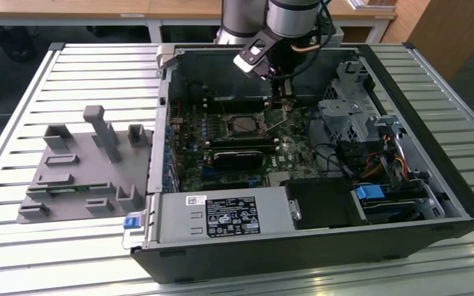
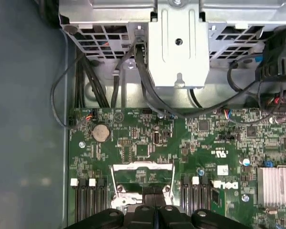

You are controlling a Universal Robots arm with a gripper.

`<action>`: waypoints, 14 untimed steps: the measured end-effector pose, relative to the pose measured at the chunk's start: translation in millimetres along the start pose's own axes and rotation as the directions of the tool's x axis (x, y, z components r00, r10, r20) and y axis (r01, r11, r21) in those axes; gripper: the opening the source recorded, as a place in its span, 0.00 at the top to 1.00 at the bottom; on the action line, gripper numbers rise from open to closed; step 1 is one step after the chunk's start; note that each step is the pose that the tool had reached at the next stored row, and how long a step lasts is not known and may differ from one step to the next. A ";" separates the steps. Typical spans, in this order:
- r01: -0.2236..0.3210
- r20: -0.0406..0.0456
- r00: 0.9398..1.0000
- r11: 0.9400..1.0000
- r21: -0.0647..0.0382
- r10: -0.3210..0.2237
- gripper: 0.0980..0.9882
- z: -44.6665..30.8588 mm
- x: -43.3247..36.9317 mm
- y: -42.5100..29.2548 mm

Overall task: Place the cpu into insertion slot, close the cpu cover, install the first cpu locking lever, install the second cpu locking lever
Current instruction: 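Close the cpu cover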

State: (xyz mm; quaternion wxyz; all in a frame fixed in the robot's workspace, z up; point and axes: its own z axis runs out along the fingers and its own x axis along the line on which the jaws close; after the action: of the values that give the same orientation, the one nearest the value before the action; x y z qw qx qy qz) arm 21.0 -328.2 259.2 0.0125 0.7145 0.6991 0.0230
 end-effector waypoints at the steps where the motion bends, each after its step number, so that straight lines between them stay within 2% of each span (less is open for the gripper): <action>1: 0.005 0.000 1.000 1.000 0.000 -0.005 0.99 0.3 0.1 0.6; 9: 0.012 -0.001 1.000 1.000 0.003 -0.012 0.99 3.7 3.6 8.3; 14: 0.012 -0.001 1.000 1.000 0.003 -0.012 0.99 5.5 8.8 11.5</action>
State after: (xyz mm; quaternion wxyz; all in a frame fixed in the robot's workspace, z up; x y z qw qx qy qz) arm 32.9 -319.5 254.4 0.0113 0.7104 0.7033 0.0221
